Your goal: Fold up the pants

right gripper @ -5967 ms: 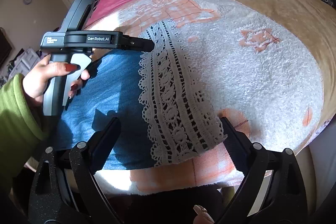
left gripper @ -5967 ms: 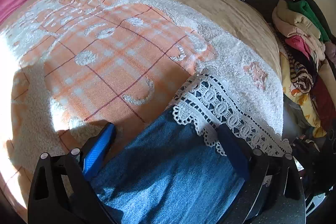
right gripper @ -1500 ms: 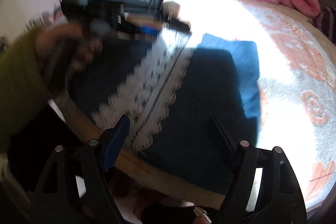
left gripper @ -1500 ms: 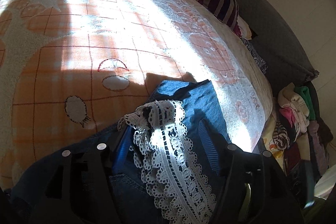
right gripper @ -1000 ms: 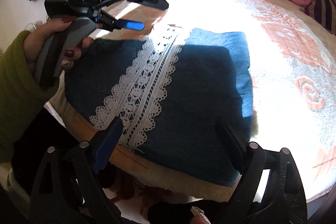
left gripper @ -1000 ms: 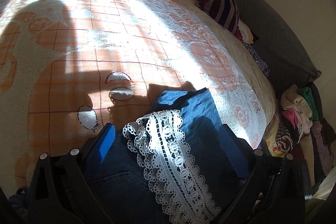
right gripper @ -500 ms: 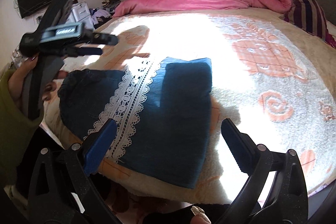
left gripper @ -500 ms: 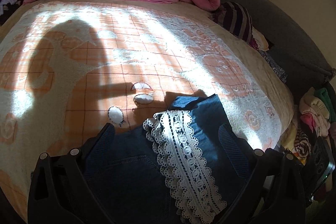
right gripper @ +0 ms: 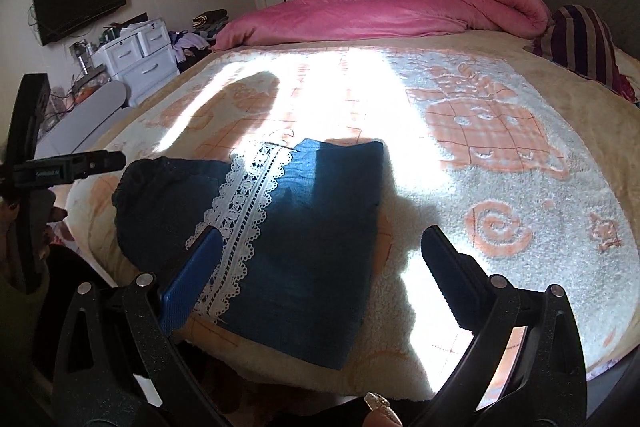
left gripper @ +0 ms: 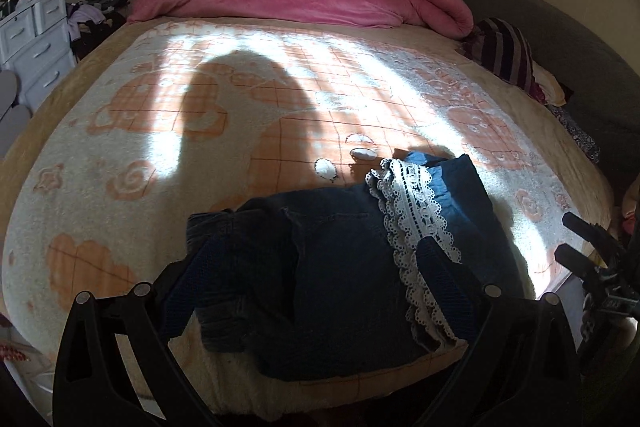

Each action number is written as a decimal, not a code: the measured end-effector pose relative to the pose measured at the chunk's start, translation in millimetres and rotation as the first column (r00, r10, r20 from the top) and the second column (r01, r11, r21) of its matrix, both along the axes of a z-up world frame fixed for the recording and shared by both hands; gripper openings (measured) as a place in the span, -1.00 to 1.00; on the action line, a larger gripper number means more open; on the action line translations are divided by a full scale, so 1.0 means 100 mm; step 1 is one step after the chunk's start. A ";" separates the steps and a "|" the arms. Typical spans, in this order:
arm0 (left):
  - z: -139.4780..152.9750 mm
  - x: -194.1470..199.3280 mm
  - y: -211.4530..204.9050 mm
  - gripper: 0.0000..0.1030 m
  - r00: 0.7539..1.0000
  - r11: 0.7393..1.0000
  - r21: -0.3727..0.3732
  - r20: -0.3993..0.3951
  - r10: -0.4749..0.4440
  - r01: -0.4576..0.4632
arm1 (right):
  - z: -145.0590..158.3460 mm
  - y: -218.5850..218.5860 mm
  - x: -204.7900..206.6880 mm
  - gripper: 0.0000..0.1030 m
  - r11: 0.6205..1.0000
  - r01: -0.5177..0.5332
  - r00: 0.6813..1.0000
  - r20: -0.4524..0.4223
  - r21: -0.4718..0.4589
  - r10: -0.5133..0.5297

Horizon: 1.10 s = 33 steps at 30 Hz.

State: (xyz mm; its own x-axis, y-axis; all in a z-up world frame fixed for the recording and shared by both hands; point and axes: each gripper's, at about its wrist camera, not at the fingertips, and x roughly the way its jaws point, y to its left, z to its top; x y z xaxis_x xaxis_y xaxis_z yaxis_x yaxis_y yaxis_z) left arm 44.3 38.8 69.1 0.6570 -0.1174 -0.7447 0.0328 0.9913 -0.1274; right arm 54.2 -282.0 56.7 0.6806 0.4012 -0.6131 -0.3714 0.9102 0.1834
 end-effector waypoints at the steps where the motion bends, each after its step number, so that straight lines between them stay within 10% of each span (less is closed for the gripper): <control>1: 0.00 -0.04 0.04 0.91 1.000 1.000 -0.003 -0.009 0.011 -0.011 | 0.03 0.02 0.02 0.82 1.000 -0.008 1.000 0.004 -0.002 0.008; 18: -0.35 -0.41 0.46 0.91 0.976 0.990 -0.058 -0.180 0.119 -0.131 | 0.38 0.99 0.53 0.83 0.950 -0.312 0.949 0.031 -0.030 0.313; 33: -0.71 -0.27 0.59 0.91 0.959 0.962 -0.204 -0.255 0.125 -0.180 | 0.03 2.40 1.05 0.83 0.776 -0.628 0.770 -0.193 -0.064 0.608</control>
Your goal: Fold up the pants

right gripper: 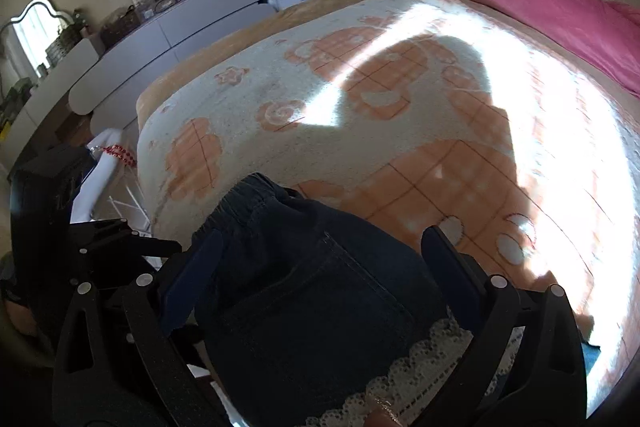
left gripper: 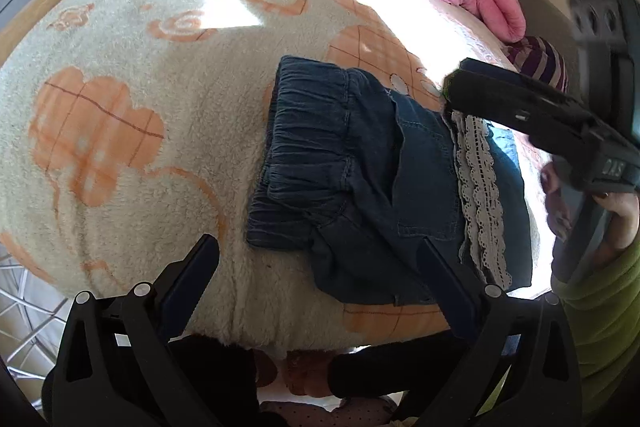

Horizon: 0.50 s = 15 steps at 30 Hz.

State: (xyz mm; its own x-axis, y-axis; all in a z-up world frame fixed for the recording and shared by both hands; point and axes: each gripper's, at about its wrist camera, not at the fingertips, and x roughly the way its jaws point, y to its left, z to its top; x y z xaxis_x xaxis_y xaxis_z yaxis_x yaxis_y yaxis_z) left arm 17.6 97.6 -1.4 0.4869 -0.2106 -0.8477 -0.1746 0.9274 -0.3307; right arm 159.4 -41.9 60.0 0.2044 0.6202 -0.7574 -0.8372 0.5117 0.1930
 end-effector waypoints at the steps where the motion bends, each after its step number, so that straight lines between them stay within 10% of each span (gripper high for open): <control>1: -0.01 0.02 -0.01 0.91 1.000 1.000 0.002 -0.005 0.000 0.000 | -0.02 0.08 0.00 0.83 1.000 -0.016 1.000 -0.004 -0.011 0.016; 15: -0.17 0.18 -0.04 0.91 0.999 1.000 -0.013 -0.032 0.002 -0.003 | -0.54 0.67 0.19 0.74 0.984 -0.154 0.969 -0.206 -0.088 0.133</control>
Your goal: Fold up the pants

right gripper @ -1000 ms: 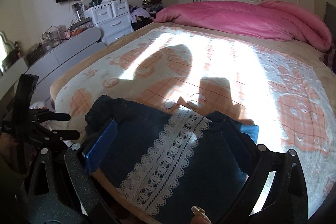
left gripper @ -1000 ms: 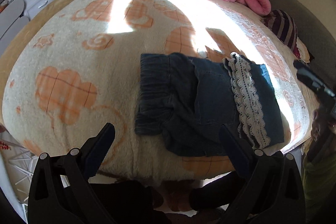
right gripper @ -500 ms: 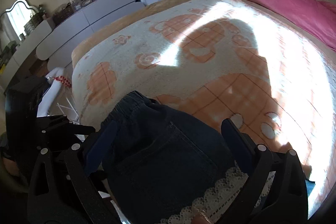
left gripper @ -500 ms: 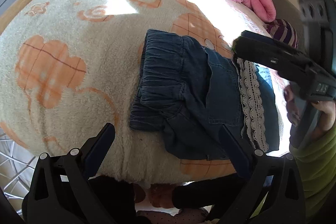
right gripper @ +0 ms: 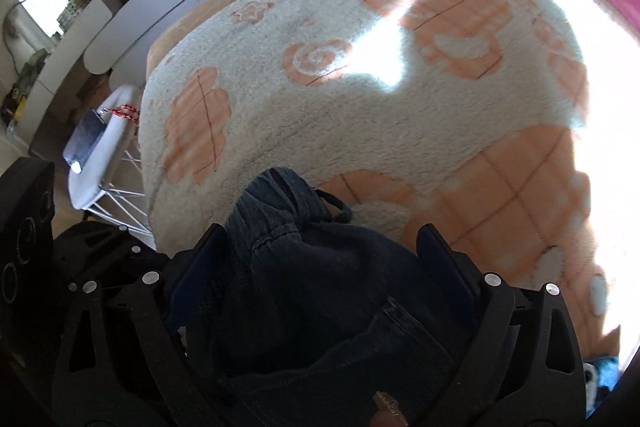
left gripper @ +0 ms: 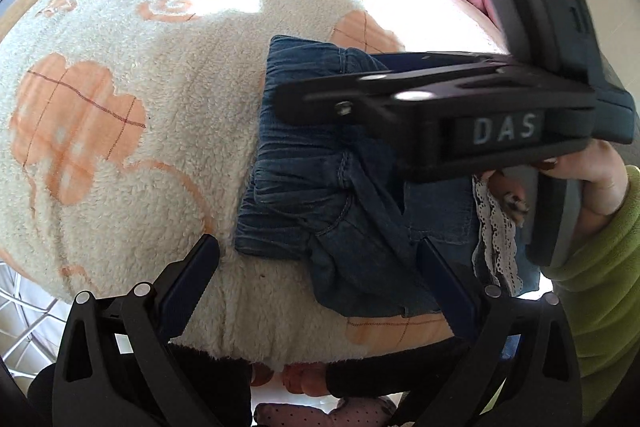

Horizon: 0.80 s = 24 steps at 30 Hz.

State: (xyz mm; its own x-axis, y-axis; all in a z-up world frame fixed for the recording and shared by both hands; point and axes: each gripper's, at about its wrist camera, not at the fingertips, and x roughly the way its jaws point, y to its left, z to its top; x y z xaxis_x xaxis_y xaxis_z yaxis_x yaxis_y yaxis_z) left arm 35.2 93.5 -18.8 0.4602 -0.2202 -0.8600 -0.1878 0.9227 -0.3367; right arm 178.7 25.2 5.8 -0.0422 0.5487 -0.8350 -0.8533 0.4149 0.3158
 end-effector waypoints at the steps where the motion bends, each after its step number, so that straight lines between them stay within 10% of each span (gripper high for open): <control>1: -0.01 0.02 0.00 0.91 1.000 1.000 0.001 -0.001 0.001 -0.001 | -0.04 0.01 0.01 0.68 1.000 0.000 1.000 -0.020 0.011 0.000; 5: -0.03 0.09 0.00 0.91 1.000 1.000 0.008 0.007 0.003 -0.003 | -0.05 -0.01 -0.02 -0.30 0.996 -0.046 0.996 -0.070 0.079 0.051; 7: -0.01 0.12 -0.01 0.91 1.000 1.000 -0.004 0.025 0.006 -0.006 | 0.03 -0.08 -0.04 -0.47 0.995 -0.051 0.997 -0.050 0.090 0.056; 24: 0.20 0.52 -0.55 0.91 0.980 0.936 -0.313 0.164 -0.115 0.163 | 0.66 -1.54 0.14 -0.47 0.921 0.084 0.996 -0.045 0.380 -0.072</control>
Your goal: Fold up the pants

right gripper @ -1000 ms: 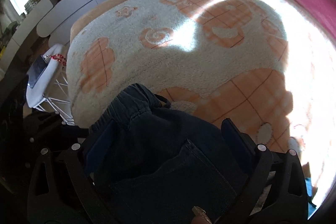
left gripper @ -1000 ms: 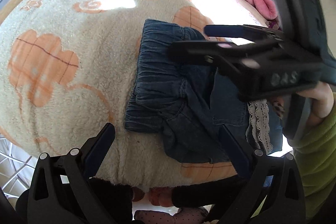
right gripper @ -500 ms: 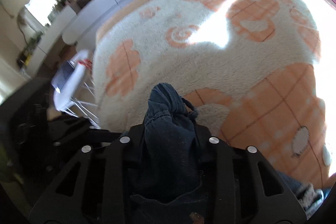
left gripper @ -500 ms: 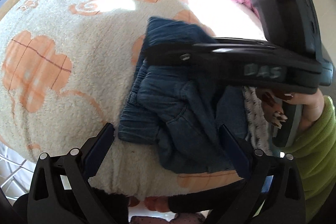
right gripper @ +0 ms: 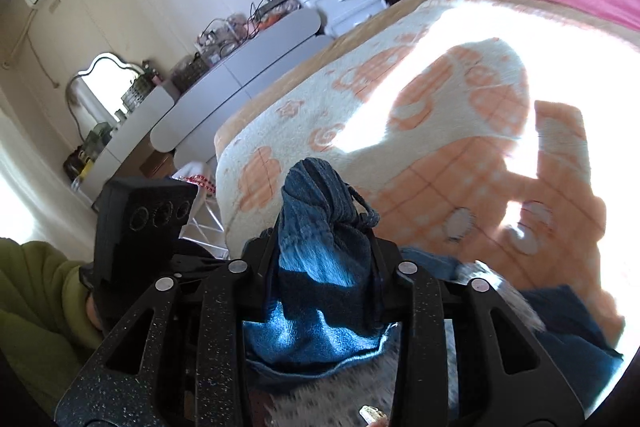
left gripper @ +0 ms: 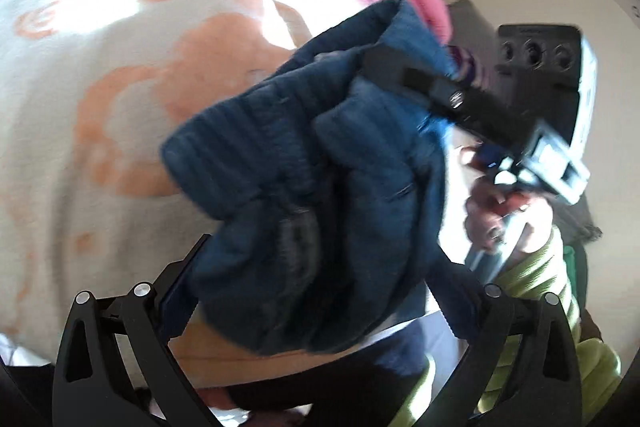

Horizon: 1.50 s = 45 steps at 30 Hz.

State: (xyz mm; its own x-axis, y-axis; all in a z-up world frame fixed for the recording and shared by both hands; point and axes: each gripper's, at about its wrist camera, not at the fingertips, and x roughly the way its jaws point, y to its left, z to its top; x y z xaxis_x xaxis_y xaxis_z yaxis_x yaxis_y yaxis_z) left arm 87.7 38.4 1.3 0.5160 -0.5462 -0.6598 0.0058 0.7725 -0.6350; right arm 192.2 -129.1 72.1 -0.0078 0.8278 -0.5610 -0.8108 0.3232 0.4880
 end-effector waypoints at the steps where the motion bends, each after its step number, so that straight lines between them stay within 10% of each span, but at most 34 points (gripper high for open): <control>1: 0.05 0.03 -0.08 0.91 1.000 1.000 -0.001 0.015 -0.010 0.010 | 0.02 -0.08 0.00 -0.42 1.000 0.011 1.000 0.007 0.003 -0.011; 5: 0.20 0.13 -0.38 0.91 0.996 0.998 0.019 0.064 -0.056 0.055 | 0.06 -0.48 0.05 0.00 0.996 0.062 0.998 -0.031 0.056 -0.060; 10: 0.28 0.14 -0.83 0.91 0.975 0.974 0.110 0.082 -0.206 0.197 | 0.00 -1.05 0.09 0.02 0.976 0.207 0.978 -0.054 0.064 -0.204; 17: 0.09 0.22 -1.18 0.91 0.958 0.921 0.279 0.016 -0.287 0.272 | -0.33 -1.29 -0.05 0.26 0.963 0.260 0.961 -0.084 -0.068 -0.265; 24: 0.05 0.05 -1.31 0.91 0.953 0.894 0.354 0.025 -0.301 0.273 | -0.72 -1.24 -0.08 0.24 0.870 0.362 0.926 0.026 -0.334 -0.376; 45: 0.62 0.03 -0.62 0.92 0.980 0.862 0.507 0.176 -0.093 -0.009 | 0.00 -1.62 -1.13 0.65 0.862 0.498 0.839 0.304 -0.095 -0.451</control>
State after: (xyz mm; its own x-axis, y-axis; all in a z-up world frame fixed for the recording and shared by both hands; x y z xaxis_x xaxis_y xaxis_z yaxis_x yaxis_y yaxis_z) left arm 91.2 -24.0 63.6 0.6420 -0.1898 -0.7428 0.1251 0.9818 -0.1428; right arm 79.6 -291.0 72.4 0.5285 0.5872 -0.6131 -0.6261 0.7573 0.1856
